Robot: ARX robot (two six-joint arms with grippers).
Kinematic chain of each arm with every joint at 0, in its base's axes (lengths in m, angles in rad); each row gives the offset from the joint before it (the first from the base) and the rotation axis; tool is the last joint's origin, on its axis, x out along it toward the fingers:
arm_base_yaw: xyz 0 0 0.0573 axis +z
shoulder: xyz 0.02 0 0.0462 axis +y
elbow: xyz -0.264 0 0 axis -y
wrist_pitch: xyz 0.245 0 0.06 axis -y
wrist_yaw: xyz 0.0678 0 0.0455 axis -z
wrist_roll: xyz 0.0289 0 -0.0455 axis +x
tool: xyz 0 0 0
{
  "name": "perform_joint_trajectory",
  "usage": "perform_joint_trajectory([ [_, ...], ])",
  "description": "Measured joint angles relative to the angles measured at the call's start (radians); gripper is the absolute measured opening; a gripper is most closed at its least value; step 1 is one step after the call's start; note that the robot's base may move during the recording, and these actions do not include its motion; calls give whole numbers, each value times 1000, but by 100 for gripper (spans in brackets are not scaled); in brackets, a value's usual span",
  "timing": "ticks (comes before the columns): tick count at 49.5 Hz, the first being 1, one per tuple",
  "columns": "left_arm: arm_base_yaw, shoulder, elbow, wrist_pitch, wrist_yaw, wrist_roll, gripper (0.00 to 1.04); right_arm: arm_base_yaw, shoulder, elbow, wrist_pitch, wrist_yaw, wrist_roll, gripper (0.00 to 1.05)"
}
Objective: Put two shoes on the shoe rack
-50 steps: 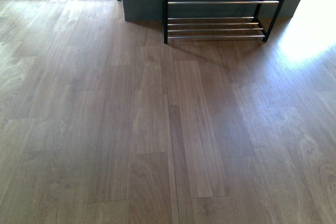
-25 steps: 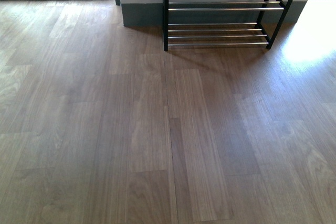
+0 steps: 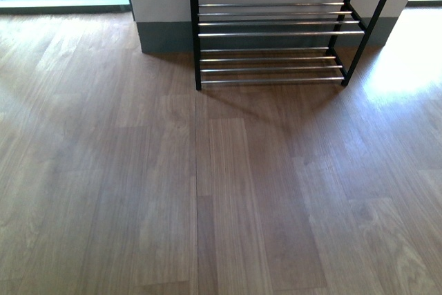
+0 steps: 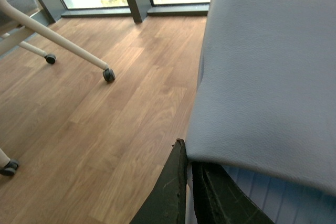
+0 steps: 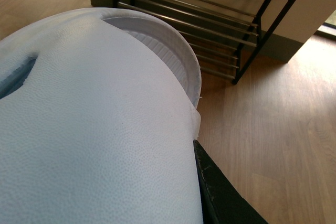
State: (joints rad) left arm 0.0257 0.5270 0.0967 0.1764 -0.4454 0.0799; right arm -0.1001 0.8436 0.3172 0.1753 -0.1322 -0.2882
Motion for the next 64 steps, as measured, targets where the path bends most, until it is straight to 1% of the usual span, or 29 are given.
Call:
perform_joint_trajectory([
  [64, -2, 2, 0, 0, -1, 0, 2, 0, 1, 0, 0, -4, 0, 2],
])
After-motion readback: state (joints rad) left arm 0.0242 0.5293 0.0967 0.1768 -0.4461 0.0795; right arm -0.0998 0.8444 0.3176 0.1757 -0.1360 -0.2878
